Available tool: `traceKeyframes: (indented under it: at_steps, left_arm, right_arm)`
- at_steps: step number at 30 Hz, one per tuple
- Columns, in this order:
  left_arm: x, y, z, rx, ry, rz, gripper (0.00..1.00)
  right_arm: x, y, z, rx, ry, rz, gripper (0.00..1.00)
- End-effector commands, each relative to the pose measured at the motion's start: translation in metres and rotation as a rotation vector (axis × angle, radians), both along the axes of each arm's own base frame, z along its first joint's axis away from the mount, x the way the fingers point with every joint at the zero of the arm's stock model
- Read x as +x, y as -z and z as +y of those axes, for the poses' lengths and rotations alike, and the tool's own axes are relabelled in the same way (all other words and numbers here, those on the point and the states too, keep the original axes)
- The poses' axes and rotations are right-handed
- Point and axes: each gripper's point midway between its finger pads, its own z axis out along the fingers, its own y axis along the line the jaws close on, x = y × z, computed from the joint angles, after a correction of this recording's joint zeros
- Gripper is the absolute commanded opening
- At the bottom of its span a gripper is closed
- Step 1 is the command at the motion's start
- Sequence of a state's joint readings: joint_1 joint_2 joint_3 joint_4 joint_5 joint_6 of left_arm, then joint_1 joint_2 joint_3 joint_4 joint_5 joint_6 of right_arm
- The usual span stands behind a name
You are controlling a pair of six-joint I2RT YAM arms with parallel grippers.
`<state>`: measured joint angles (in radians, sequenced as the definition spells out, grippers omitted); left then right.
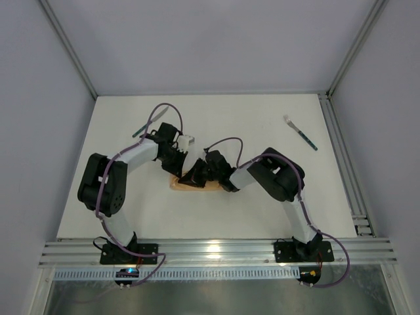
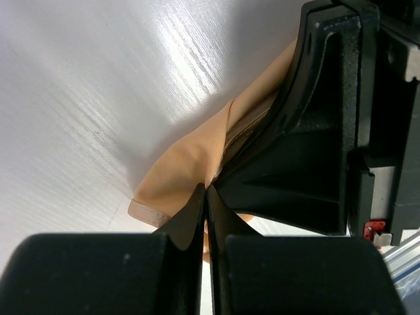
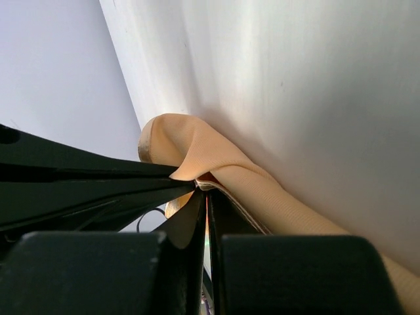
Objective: Fold the napkin into a case and place the utensils inside
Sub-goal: Smooth out the smaller rectangle-folded napkin at the center of the board.
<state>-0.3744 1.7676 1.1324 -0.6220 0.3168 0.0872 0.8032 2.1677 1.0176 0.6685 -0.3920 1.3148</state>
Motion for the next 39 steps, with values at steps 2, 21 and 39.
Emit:
traceKeyframes:
  at_steps: [2, 21, 39]
  left_arm:
    - [-0.013, -0.02, -0.007, -0.054, 0.031, 0.018, 0.0]
    - [-0.006, -0.002, 0.029, 0.067, 0.021, 0.007, 0.08]
    - [-0.005, 0.013, 0.039, 0.109, 0.025, 0.013, 0.14]
  right_arm:
    - [0.027, 0.017, -0.01, -0.04, 0.099, -0.02, 0.04]
    - [0.049, 0.018, -0.006, 0.008, 0.149, -0.017, 0.04]
    - [0.06, 0.0, 0.003, 0.007, 0.126, -0.091, 0.04]
